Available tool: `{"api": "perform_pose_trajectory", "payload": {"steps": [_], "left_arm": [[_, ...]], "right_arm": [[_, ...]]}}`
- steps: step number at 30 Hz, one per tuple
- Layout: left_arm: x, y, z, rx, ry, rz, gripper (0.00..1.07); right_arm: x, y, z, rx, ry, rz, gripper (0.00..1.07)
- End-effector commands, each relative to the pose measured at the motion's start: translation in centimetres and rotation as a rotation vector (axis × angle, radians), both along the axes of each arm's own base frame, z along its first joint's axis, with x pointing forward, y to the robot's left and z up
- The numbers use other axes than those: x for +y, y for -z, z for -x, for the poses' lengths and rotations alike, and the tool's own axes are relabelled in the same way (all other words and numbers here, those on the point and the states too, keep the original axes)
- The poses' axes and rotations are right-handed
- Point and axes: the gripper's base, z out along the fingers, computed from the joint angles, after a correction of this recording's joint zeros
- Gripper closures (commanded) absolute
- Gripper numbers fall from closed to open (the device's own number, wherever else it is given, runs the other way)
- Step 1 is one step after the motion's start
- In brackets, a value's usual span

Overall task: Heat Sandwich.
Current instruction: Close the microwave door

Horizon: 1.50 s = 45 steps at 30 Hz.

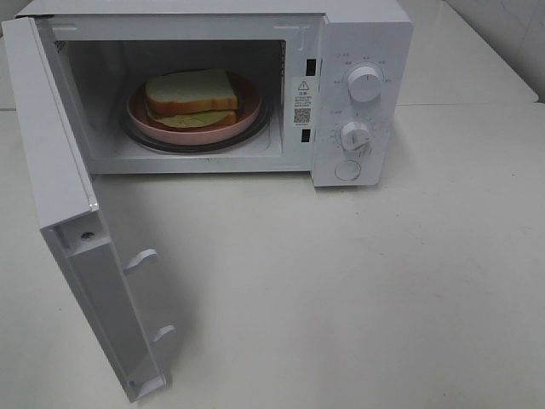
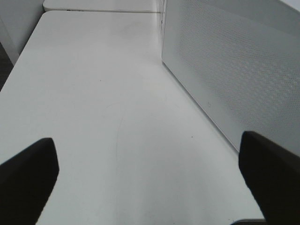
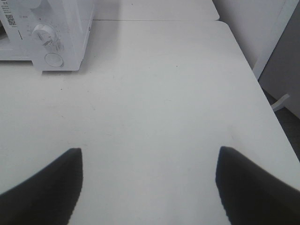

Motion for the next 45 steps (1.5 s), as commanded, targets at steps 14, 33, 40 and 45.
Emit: {"api": "perform_pose_trajectory", "payload": {"steps": [14, 33, 40, 45], "left_arm": [[-0.1, 0.0, 0.1, -0.01, 0.012, 0.011, 0.06], [0.0, -3.0, -6.2, 0.014, -0.002, 0.014, 0.4], [0.1, -3.2, -9.6, 0.007, -0.01, 0.016, 0.66], [0.2, -2.6, -12.3, 0.051, -0.015, 0.013, 1.01]], "right_arm": [[0.0, 0.0, 0.3, -0.034, 0.009, -0.01, 0.31], [0.0, 0.0, 0.3, -0.034, 0.009, -0.01, 0.31], [0.0, 0.0, 0.3, -0.034, 0.009, -0.01, 0.31], [0.0, 0.0, 0.3, -0.034, 0.009, -0.01, 0.31]]}}
